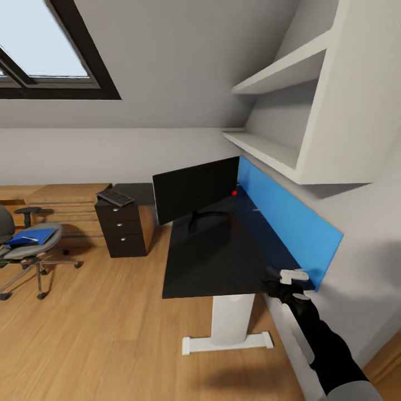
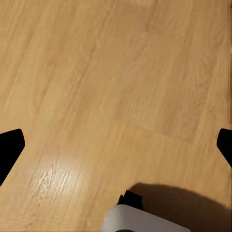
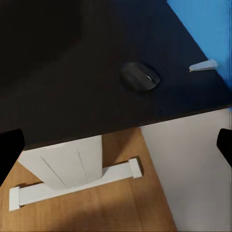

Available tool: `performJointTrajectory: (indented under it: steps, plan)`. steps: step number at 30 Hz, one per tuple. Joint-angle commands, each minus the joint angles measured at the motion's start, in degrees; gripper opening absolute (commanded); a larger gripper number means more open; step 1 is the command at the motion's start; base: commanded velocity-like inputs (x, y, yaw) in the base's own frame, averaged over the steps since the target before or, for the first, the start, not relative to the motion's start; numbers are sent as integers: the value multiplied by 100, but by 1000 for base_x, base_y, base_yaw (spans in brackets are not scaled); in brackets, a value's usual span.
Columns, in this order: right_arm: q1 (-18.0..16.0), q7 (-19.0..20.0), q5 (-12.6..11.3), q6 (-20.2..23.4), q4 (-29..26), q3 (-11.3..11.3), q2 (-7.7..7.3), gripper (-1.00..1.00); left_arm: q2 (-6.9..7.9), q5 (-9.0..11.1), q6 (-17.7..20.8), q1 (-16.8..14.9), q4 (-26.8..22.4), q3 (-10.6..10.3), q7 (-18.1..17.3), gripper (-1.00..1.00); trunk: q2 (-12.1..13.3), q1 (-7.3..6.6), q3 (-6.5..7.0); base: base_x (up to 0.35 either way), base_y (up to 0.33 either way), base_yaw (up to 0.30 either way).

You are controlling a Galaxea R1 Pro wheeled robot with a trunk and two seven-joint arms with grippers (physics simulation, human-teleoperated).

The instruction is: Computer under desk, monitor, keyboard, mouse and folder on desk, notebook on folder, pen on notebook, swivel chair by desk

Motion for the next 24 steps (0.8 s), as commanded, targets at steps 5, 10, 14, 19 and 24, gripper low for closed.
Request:
performJointTrajectory:
  steps: [5,10,14,19,24]
  plan:
    - [-5,312,-52,-265,129,18,-117,100,24,60,-32,-3,-1,-11,3,100,-6,4,-9,248,-242,0]
    - [-5,622,-46,-471,381,19,-137,100,31,60,-33,-3,-1,-11,0,100,-6,4,-9,224,-198,0]
    - [-5,717,-39,-999,709,45,-138,100,34,60,-34,-3,-3,-11,4,100,-6,4,-9,67,-60,0]
    - [-5,838,-22,-1140,818,52,-141,100,35,60,-37,-3,-5,-11,4,100,-6,4,-9,18,-36,0]
    - [-5,1076,72,-1271,864,52,-145,100,35,60,-40,-3,-9,-11,4,100,-6,4,-9,5,-91,0]
